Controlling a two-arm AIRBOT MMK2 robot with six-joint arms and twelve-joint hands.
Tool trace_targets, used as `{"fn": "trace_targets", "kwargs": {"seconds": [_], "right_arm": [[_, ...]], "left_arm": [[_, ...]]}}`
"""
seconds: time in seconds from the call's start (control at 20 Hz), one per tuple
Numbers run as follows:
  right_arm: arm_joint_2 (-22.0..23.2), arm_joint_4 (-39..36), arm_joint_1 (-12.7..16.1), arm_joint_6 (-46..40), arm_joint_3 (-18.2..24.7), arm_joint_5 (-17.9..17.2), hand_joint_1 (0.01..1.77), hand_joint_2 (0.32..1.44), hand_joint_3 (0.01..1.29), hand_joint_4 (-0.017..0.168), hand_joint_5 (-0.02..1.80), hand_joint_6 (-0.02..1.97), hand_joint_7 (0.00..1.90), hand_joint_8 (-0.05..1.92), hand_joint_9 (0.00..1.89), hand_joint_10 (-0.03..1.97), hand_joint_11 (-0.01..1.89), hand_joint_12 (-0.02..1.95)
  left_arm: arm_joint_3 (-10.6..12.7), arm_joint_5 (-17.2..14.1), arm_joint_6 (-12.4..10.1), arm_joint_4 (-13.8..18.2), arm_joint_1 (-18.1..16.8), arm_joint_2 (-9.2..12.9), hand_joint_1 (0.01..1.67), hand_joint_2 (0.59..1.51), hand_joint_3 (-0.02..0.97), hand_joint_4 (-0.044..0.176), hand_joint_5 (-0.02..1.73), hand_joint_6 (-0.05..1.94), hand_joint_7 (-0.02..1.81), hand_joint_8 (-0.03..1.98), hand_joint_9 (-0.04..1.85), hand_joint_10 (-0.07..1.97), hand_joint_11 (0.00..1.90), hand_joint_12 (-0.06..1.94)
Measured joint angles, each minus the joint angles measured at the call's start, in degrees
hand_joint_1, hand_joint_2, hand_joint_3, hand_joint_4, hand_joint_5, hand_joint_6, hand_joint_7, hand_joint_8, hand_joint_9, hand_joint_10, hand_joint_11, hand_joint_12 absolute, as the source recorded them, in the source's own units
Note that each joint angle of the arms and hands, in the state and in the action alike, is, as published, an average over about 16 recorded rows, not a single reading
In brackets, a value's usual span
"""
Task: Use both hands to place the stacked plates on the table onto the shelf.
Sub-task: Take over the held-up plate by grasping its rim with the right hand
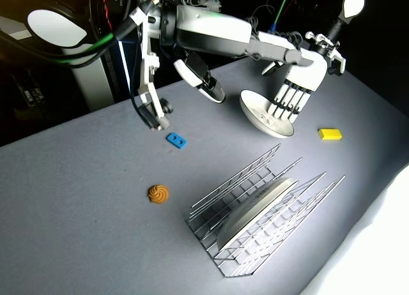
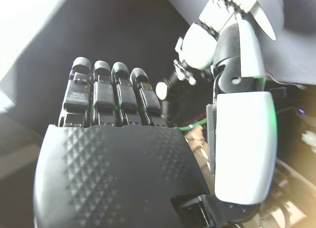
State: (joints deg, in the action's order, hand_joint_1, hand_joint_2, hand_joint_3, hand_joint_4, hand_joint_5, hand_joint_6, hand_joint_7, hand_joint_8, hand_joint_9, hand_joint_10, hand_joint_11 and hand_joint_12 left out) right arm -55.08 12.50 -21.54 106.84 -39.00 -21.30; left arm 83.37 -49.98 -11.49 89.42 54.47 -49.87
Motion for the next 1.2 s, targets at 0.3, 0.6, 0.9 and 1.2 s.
{"fn": "trace_targets", "kwargs": {"seconds": [0.3,0.6,0.9,1.2], "right_arm": [[-6.13,5.66,-3.63,6.88,-1.23,-1.89,0.88,0.99,0.01,0.005,0.02,0.03,0.01,0.02,0.01,-0.01,0.01,0.0],[-14.79,8.67,-6.91,8.79,-6.83,-3.0,0.89,1.0,0.01,0.005,0.02,0.03,0.01,0.02,0.01,-0.01,0.01,0.0],[-22.92,10.07,-9.85,8.82,-13.52,-4.16,0.89,1.04,0.01,0.005,0.02,0.03,0.01,0.02,0.01,-0.01,0.01,0.0],[-29.59,11.16,-11.89,8.76,-20.15,-5.09,0.87,1.09,0.01,0.005,0.02,0.03,0.01,0.02,0.01,-0.01,0.02,0.0]], "left_arm": [[-0.17,0.2,-0.01,-0.09,0.52,-0.02,0.02,1.126,0.022,-0.003,0.05,-0.01,0.05,-0.01,0.01,-0.04,0.03,0.19],[-0.23,0.22,0.0,-0.19,0.65,-0.03,0.02,1.127,0.022,-0.004,0.06,-0.01,0.05,-0.01,0.02,-0.04,0.03,0.21],[-0.17,0.18,0.0,-0.24,0.69,-0.09,0.02,1.126,0.021,-0.004,0.06,-0.01,0.05,-0.01,0.02,-0.04,0.04,0.21],[-0.02,0.09,0.0,-0.22,0.69,-0.22,0.02,1.122,0.021,-0.004,0.06,-0.01,0.05,-0.01,0.02,-0.04,0.04,0.2]]}}
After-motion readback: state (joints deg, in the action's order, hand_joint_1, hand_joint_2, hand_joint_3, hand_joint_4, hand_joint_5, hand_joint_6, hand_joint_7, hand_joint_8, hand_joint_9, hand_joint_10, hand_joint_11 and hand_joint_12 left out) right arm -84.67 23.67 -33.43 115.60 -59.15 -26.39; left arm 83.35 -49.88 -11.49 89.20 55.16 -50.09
